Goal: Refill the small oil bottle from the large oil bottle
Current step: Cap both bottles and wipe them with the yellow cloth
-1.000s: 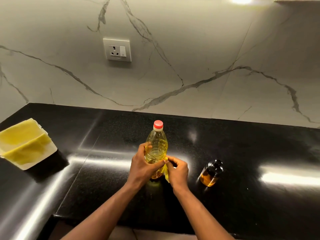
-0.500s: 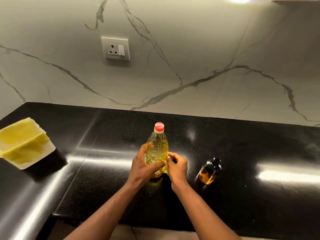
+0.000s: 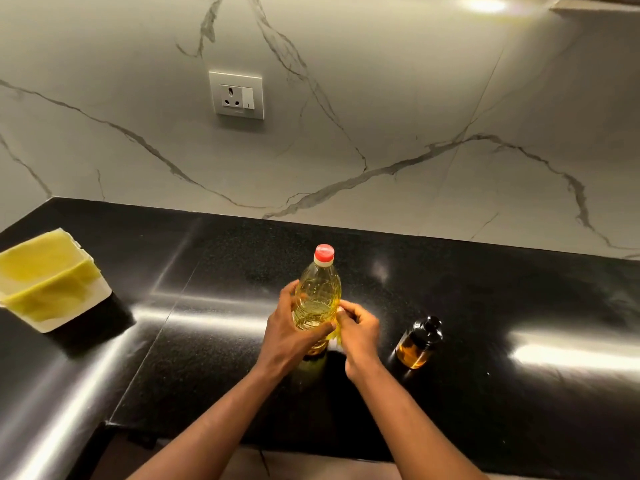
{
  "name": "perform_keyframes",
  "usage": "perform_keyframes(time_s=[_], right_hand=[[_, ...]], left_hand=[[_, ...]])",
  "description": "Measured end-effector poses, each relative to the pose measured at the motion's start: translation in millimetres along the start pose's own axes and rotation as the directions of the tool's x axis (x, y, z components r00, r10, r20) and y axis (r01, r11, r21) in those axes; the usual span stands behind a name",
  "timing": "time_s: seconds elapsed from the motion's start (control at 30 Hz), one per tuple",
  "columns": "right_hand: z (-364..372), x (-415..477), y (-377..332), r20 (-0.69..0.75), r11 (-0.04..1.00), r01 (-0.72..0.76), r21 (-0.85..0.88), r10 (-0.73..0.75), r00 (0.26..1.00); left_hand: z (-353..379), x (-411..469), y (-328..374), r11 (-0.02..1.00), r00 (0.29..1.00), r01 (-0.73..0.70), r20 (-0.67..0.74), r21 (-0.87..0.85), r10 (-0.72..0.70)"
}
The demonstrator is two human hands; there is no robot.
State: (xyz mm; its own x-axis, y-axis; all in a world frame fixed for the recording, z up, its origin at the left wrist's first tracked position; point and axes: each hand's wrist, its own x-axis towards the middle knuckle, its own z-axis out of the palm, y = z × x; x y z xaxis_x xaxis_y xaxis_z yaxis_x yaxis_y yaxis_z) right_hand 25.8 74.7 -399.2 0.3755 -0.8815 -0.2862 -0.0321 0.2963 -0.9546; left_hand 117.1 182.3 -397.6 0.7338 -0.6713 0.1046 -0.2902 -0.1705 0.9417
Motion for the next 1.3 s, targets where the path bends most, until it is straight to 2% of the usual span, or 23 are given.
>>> perform_keyframes(time_s=[0.17, 0.27, 0.43, 0.53, 0.7, 0.87, 1.0, 1.1, 1.2, 1.3], right_hand=[[-3.0, -8.8, 31.6, -0.02, 0.995, -0.093, -0.026, 0.093, 0.995], [-4.0, -22.7, 50.0, 0.01, 0.993, -0.111, 0.028, 0.11, 0.994], [2.5, -14.5, 30.4, -0.021, 0.994, -0.027, 0.104, 0.03, 0.999], [7.3, -2.4, 16.0, -0.024, 0.999, -0.013, 0.038, 0.014, 1.0], [4.6, -5.0, 36.0, -0.028, 0.978, 0.019, -0.206, -0.025, 0.999], [-2.3, -23.5, 52.5, 0.032, 0.991, -0.011, -0.132, 0.016, 0.999], [3.8, -14.9, 38.4, 0.016, 0.998, 0.013, -0.068, -0.012, 1.0], [6.7, -1.0, 25.8, 0.025, 0.992, 0.038, -0.124, -0.036, 0.999], [2.3, 4.7, 28.6, 0.094, 0.959, 0.055, -0.277, -0.03, 0.995], [-6.7, 2.4, 42.5, 0.157, 0.936, 0.014, -0.351, 0.043, 0.987]], left_hand=[[5.8, -0.4, 1.0, 1.0, 1.0, 0.005, 0.007, 0.027, -0.005], [7.2, -0.4, -7.5, 0.997, 0.996, 0.022, -0.089, 0.072, -0.016], [1.6, -2.3, -2.9, 1.0, 0.995, 0.027, -0.098, 0.016, -0.025], [2.1, -2.6, -1.5, 0.999, 0.998, 0.041, -0.057, 0.022, -0.039], [7.1, -3.1, -1.6, 0.998, 0.997, 0.011, -0.071, 0.061, -0.007], [3.4, -4.0, -5.9, 0.997, 0.995, 0.061, -0.088, 0.044, -0.056], [3.5, -3.8, -4.2, 0.996, 0.992, 0.078, -0.103, 0.036, -0.073], [5.5, -5.3, -4.0, 0.998, 0.992, 0.064, -0.114, 0.03, -0.06], [6.8, -6.5, -5.6, 0.998, 0.989, 0.039, -0.147, 0.045, -0.032], [6.6, -5.7, -7.0, 0.997, 0.989, 0.039, -0.147, 0.064, -0.03]])
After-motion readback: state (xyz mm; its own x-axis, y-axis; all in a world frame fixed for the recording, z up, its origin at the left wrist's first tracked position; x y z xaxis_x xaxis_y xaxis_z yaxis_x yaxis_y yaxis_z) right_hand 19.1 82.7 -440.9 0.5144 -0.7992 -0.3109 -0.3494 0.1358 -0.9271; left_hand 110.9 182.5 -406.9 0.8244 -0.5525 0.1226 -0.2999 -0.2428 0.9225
